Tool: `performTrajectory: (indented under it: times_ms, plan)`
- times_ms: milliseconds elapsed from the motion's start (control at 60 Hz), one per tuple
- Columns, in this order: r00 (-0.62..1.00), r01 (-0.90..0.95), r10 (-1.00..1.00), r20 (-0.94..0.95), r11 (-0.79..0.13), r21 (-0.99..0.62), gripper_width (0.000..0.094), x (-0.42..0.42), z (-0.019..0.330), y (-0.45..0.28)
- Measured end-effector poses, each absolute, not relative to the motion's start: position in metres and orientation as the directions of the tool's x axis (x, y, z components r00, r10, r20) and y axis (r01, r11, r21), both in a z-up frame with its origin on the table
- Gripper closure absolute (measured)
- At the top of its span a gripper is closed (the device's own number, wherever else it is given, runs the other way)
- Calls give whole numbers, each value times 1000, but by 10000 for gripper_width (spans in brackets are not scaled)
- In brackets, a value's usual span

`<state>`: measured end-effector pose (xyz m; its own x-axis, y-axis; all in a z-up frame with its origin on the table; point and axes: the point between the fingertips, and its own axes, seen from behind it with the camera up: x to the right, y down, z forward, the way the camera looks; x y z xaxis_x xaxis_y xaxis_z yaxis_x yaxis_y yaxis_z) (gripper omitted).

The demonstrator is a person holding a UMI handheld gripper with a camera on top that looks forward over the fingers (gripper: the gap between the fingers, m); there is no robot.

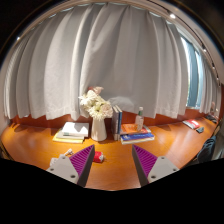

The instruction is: Unplug charger

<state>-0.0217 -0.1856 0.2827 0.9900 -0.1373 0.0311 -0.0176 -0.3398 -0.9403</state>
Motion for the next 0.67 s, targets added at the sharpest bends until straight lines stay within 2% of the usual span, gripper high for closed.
performTrajectory:
  times_ms: [267, 667]
  plan:
    - [986, 3, -154, 63, -362, -932, 192, -19, 278, -236]
    - [981, -34, -190, 36, -355, -934, 191, -8, 279, -261]
